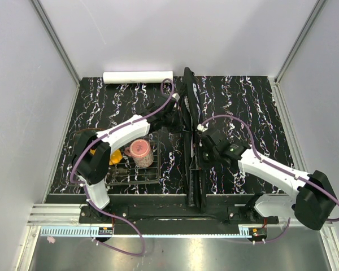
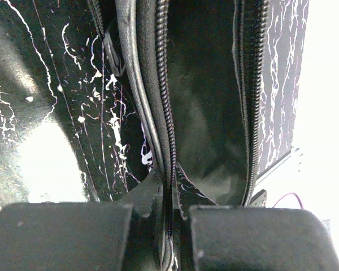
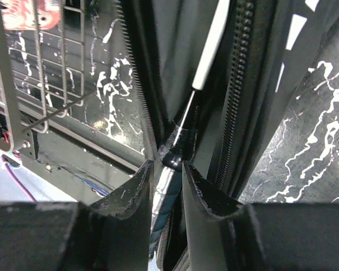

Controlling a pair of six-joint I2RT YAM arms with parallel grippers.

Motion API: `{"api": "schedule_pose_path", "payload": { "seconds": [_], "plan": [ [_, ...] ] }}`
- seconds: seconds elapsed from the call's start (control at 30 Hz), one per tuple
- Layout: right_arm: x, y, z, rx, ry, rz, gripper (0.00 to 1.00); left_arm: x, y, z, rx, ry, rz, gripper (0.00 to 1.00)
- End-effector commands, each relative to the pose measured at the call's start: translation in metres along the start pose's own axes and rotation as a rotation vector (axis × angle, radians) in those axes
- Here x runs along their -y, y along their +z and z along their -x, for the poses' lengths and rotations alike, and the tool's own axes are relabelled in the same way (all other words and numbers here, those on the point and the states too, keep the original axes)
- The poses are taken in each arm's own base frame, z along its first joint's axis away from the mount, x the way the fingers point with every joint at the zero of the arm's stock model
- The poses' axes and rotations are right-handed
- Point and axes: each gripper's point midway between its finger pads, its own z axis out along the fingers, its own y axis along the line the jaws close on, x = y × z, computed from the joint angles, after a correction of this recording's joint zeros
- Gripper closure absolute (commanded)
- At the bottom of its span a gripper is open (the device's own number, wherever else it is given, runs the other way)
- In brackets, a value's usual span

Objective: Pack up the badminton gear

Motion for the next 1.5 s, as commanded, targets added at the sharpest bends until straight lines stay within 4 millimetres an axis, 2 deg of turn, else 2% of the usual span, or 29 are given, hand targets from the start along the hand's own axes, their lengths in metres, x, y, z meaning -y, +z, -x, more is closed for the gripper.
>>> {"api": "schedule_pose_path", "payload": {
  "seconds": [0.0,0.27,0.37,0.43,0.47,0.6,0.7,0.83,1.0,1.03,1.07,1.13,1.23,1.33,1.37,1.4,1.47],
  "plan": [
    [0.005,0.010,-0.012,-0.030,0.047,-0.015,0.65,0.045,-0.026,0.016,0.060,0.033,-0.143,1.00],
    [0.009,0.021,-0.012,-0.027,0.060,-0.028,0.55,0.050,-0.027,0.013,0.051,0.039,-0.161,1.00],
    [0.002,0.026,-0.012,-0.042,0.064,0.005,0.51,0.051,-0.027,0.010,0.040,0.040,-0.169,1.00],
    [0.003,0.027,-0.011,-0.039,0.066,0.000,0.56,0.050,-0.028,0.009,0.037,0.049,-0.164,1.00],
    [0.005,0.024,-0.006,-0.016,0.063,-0.021,0.65,0.049,-0.029,0.009,0.038,0.056,-0.160,1.00],
    [0.009,0.005,-0.003,0.008,0.040,-0.055,0.81,0.039,-0.028,0.006,0.011,0.123,-0.110,1.00],
    [0.006,-0.003,-0.006,-0.015,0.003,-0.042,0.80,0.031,-0.029,0.003,-0.013,0.194,-0.082,1.00],
    [0.000,-0.012,-0.010,-0.035,-0.036,-0.001,0.73,0.016,-0.030,-0.002,-0.056,0.300,-0.024,1.00],
    [-0.007,-0.020,-0.009,-0.039,-0.033,0.025,0.81,0.016,-0.032,-0.002,-0.079,0.325,-0.021,1.00],
    [-0.007,-0.020,-0.008,-0.036,-0.044,0.026,0.85,0.015,-0.032,-0.002,-0.079,0.328,-0.020,1.00],
    [-0.009,-0.021,-0.009,-0.041,-0.050,0.039,0.86,0.014,-0.032,-0.003,-0.080,0.330,-0.016,1.00],
    [-0.010,-0.023,-0.007,-0.034,-0.069,0.049,0.82,0.013,-0.032,-0.003,-0.079,0.350,-0.012,1.00],
    [-0.004,-0.023,-0.006,-0.023,-0.089,0.027,0.73,0.009,-0.034,-0.001,-0.075,0.357,0.004,1.00],
    [0.002,-0.013,-0.016,-0.056,-0.075,0.023,0.74,0.011,-0.034,-0.006,-0.095,0.341,-0.024,1.00],
    [0.003,-0.011,-0.019,-0.063,-0.075,0.025,0.80,0.013,-0.034,-0.006,-0.095,0.338,-0.031,1.00],
    [0.003,-0.011,-0.019,-0.059,-0.071,0.028,0.82,0.016,-0.035,-0.006,-0.090,0.335,-0.046,1.00],
    [-0.004,-0.013,-0.018,-0.035,-0.078,0.077,0.81,0.016,-0.035,-0.008,-0.090,0.334,-0.051,1.00]
  ]
}}
